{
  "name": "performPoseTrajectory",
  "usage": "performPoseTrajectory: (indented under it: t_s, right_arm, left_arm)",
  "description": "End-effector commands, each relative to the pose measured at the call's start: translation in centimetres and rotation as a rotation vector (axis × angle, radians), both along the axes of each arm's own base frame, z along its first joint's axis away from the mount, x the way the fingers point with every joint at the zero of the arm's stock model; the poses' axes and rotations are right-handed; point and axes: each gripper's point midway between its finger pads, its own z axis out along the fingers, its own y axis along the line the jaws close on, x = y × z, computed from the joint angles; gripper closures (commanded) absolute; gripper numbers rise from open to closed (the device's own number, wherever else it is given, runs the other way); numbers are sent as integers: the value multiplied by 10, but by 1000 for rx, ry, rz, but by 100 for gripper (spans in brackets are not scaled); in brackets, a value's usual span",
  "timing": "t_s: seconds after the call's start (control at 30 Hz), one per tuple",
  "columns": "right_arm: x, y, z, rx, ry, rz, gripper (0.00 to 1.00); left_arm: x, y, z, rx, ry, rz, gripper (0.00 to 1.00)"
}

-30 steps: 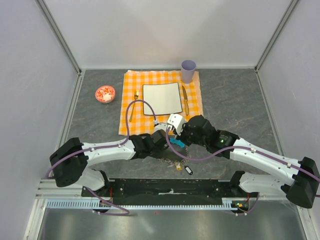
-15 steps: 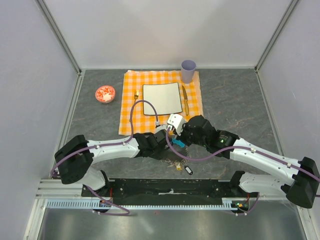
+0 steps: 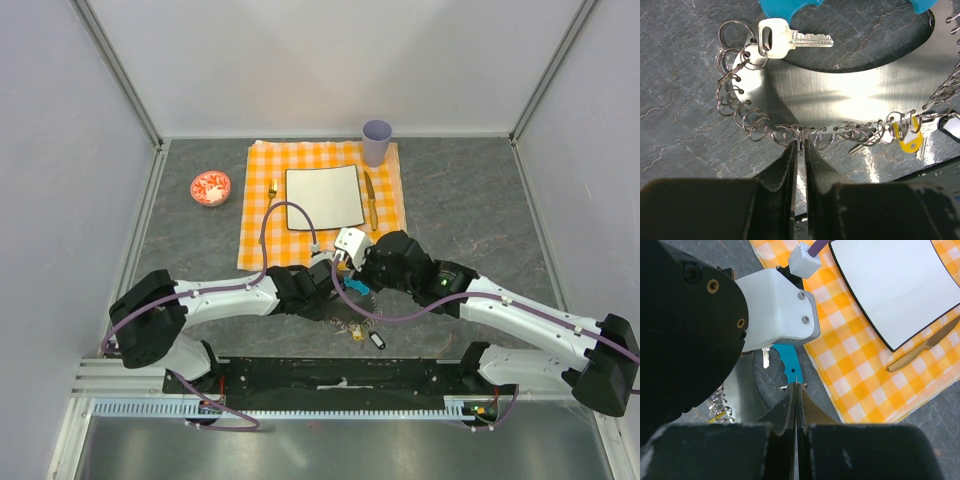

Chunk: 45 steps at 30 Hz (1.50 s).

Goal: Put the keys on the keyring

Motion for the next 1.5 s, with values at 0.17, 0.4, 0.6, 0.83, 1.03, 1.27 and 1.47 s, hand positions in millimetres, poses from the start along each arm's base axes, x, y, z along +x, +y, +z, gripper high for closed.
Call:
performPoseTrajectory:
  t_s: [0.17,0.4,0.6,0.83,1.03,1.27,1.47]
  right_arm:
    - [2,3,9,45,-19,-7,100]
    - [2,3,9,44,-19,-7,100]
    - [1,4,9,46,-18,-1,100]
    - [0,4,10,50,-16,5,100]
    - [1,4,11,52,-20,5,100]
    - [0,4,14,58,-25,4,100]
    - [-3,3,28,96,-54,24,100]
  left_arm:
    - [-3,-10,7,-38,19,6,84]
    - [-5,-9,5,-36,30,7,83]
    - [-8,-5,1,-21,41,13,83]
    - [-9,-1,-3,-2,46,19,85]
    - [-9,-2,-2,-7,46,11,98]
    - [8,-1,29,-36,-98,-69,98]
    - [31,7,73,-123,-390,-197,98]
